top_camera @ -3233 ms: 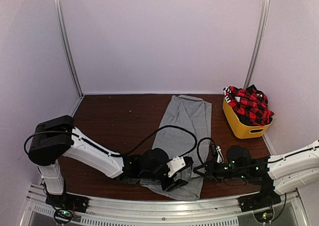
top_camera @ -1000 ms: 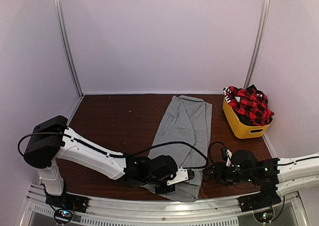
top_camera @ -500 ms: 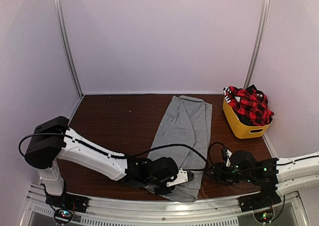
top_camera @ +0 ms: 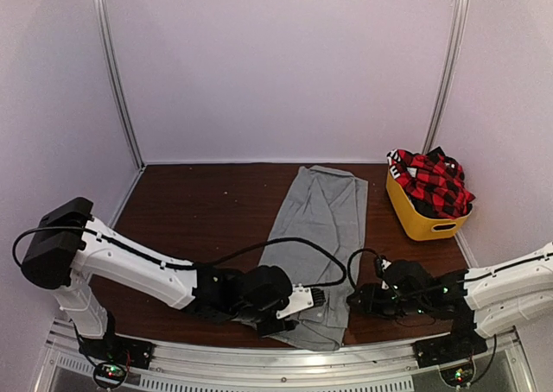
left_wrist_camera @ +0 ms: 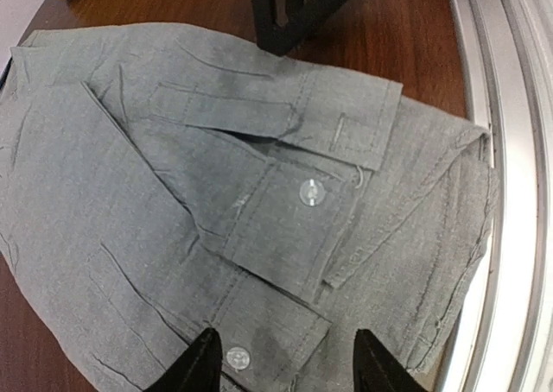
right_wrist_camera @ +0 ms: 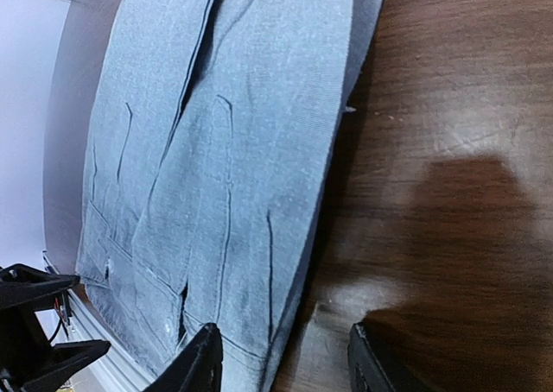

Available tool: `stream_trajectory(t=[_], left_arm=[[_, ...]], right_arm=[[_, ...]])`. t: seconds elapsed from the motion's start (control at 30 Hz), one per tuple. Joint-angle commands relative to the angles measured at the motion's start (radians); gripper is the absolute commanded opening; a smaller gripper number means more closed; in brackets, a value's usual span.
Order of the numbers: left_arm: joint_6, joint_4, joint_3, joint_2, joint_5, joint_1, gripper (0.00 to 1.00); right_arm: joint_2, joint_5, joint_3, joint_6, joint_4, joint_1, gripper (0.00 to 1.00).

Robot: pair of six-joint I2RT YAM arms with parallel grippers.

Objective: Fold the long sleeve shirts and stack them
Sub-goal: Adjust the sleeve of the rectangle-folded shirt, then move the rectangle-folded shirt to the center of the board.

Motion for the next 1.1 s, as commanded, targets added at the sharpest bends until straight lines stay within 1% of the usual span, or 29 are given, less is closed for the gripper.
stream_trajectory(t=[0.0,0.13,0.3,0.43,0.57,0.8,0.9,1.07], left_arm=[[-0.110,0.070,-0.049,-0.079,0.067,0.078,0.55],[-0.188,0.139,-0.119,-0.148,0.154,0.178,0.62],[-0.246,0.156,-0.164,-0.156,0.247,0.278,0.64],[-0.268,0.147,-0.171,-0.127,0.269,0.313,0.63],[-0.279,0.134,-0.175,-0.106,0.280,0.320,0.63],[-0.337,0.115,-0.193,-0.136,0.316,0.377,0.64],[-0.351,0.100,-0.189,-0.131,0.342,0.412,0.65],[-0.362,0.082,-0.155,-0.092,0.368,0.447,0.65]], right_arm=[[0.087,0.036,0.060,-0.050,0.032,-0.010,0.51],[0.143,0.075,0.111,-0.092,0.007,-0.034,0.50],[0.205,0.099,0.165,-0.144,-0.018,-0.066,0.50],[0.246,0.099,0.196,-0.188,-0.042,-0.099,0.49],[0.301,0.051,0.221,-0.237,-0.038,-0.152,0.48],[0.348,0.004,0.214,-0.274,-0.028,-0.198,0.46],[0.368,-0.024,0.219,-0.302,0.000,-0.233,0.45],[0.418,-0.051,0.244,-0.356,0.000,-0.289,0.42]])
